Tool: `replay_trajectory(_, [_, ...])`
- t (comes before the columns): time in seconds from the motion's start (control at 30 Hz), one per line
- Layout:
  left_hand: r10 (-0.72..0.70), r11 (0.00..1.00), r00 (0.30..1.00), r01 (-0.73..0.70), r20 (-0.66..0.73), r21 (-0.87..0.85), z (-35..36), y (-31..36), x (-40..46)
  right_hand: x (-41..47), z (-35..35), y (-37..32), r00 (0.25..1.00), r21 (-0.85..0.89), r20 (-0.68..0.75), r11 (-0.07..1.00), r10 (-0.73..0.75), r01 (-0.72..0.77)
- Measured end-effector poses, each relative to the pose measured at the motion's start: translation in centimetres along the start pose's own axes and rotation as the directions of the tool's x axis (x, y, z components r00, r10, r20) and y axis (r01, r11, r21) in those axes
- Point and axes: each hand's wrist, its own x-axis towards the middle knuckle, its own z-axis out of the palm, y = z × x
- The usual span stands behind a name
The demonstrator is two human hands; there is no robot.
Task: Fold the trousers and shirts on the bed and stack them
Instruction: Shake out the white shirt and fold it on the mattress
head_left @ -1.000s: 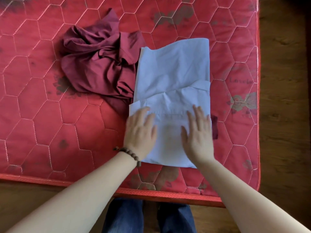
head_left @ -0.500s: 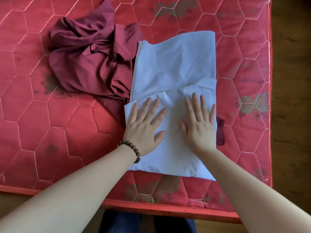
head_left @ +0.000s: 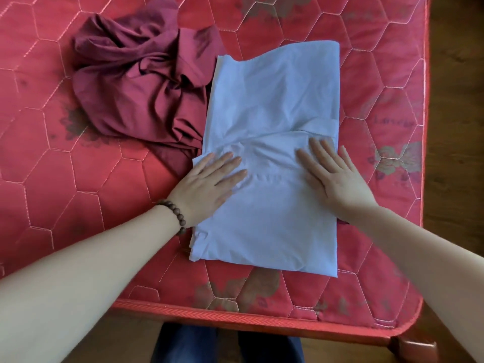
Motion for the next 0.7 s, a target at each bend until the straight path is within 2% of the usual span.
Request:
replay_trajectory(0.1, [0.142,0.976,0.985,-0.156,0.095,0.152,-0.8,-2.4,-2.3,-4.2,-0.5,2.0,0.978,-0.138,0.077,0.969,-0.193,0.203])
replay_trajectory(0.17, [0.204,0.954,0.967,-0.231,0.151,0.191,-1.3,-3.5,-3.7,-6.3,-0.8,2.8,0.956,-0.216,0.158,0.936,-0.246,0.277])
replay_trajectory(0.37, [0.343,0.923,0.921,-0.367,0.187,0.112,-2.1,-2.9,-4.5,-7.3,-1.5,1.7,0.925,-0.278,0.312,0.911,-0.216,0.306])
replay_trajectory(0.5, [0.236,0.971,0.934,-0.216,0.267,-0.102,-2.5,-1.7,-4.3,-6.6,-1.3,-0.6,0.909,-0.208,0.374,0.938,-0.185,0.277])
replay_trajectory(0.57, [0.207,0.971,0.917,-0.148,0.341,-0.189,-2.9,-1.8,-4.3,-6.3,-1.8,-0.8,0.896,-0.148,0.395,0.948,-0.205,0.282])
replay_trajectory(0.67, [0.206,0.938,0.868,-0.044,0.452,-0.343,-4.3,-2.4,-3.6,-6.1,-3.6,-0.2,0.853,-0.015,0.466,0.961,-0.236,0.275])
replay_trajectory(0.7, [0.178,0.898,0.863,0.055,0.473,-0.437,-5.2,-2.5,-3.1,-6.0,-4.6,-0.1,0.835,0.069,0.496,0.969,-0.239,0.237])
